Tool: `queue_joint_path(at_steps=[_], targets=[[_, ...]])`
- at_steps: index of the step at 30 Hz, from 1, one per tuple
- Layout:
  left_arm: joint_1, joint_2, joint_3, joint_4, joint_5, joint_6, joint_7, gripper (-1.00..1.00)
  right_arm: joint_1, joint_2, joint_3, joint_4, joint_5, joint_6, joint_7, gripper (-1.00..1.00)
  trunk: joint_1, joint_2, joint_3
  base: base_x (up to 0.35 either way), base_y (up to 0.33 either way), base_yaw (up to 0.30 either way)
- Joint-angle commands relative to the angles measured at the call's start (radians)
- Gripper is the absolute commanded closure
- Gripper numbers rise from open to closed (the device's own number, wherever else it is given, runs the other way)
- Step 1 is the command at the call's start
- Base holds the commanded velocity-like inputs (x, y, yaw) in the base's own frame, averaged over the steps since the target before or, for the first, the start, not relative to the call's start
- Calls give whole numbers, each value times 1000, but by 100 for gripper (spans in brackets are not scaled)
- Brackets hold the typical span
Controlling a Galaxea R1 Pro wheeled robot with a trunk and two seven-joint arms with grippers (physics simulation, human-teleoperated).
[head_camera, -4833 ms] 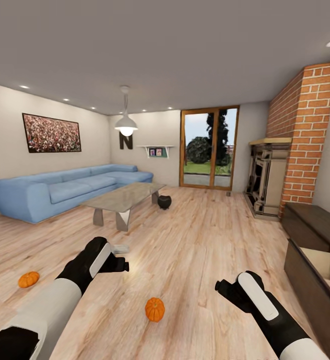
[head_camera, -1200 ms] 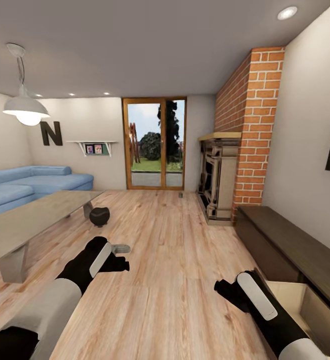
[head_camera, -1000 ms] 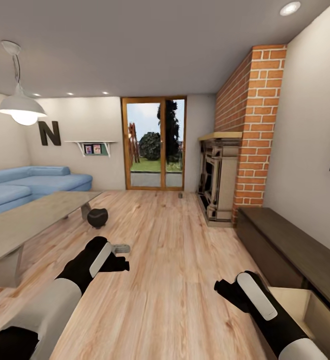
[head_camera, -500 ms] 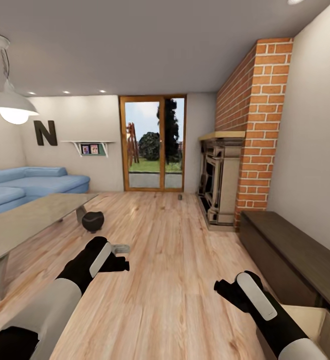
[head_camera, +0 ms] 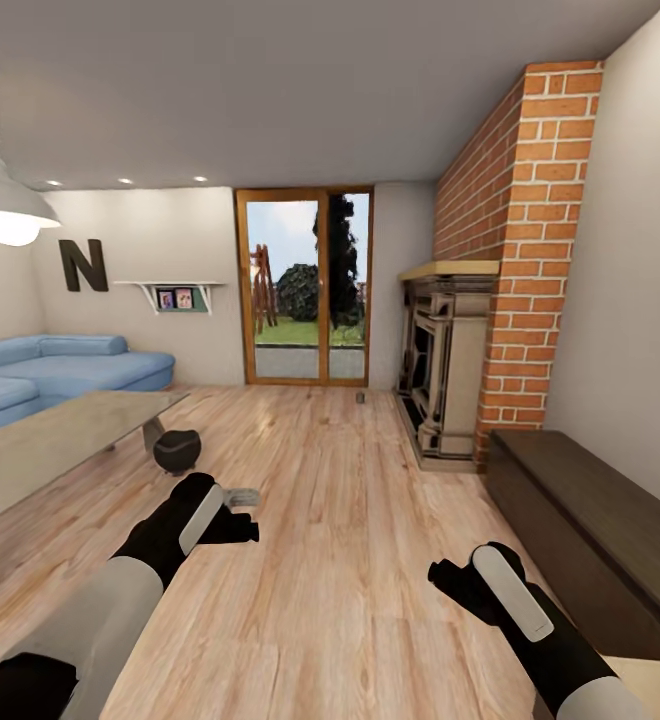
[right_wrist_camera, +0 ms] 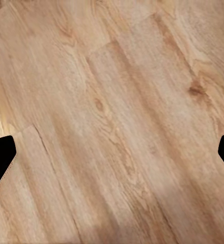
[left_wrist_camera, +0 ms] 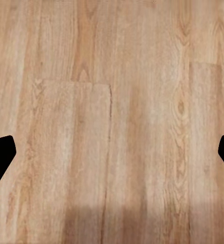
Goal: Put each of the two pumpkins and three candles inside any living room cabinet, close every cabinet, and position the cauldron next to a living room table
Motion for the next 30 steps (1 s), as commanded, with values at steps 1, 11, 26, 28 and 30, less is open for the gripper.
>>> queue_joint_path(at_steps=[1,11,26,28,30], targets=[[-1,1,-5,-1,11,2,9,-100,-1,-1,3,-1,-6,2,-7,-100,0,-1,-1,310,0,0],[-1,1,-5,-1,10,2,9,-100,-1,4,-2,-1,-7,0,-8,-100,0,-1,-1,310,0,0],[-1,2,-5,-1,11,2,9,-100,-1,6,-6,-1,-10,0,-8,-100,0,-1,-7,310,0,0],[0,2,-5,-1,11,2,9,-100,-1,5,-6,-1,-10,0,-7,-100,0,-1,-10,310,0,0],[0,2,-5,0,11,2,9,-100,-1,5,-6,-1,-11,0,-7,-100,0,-1,-13,310,0,0]])
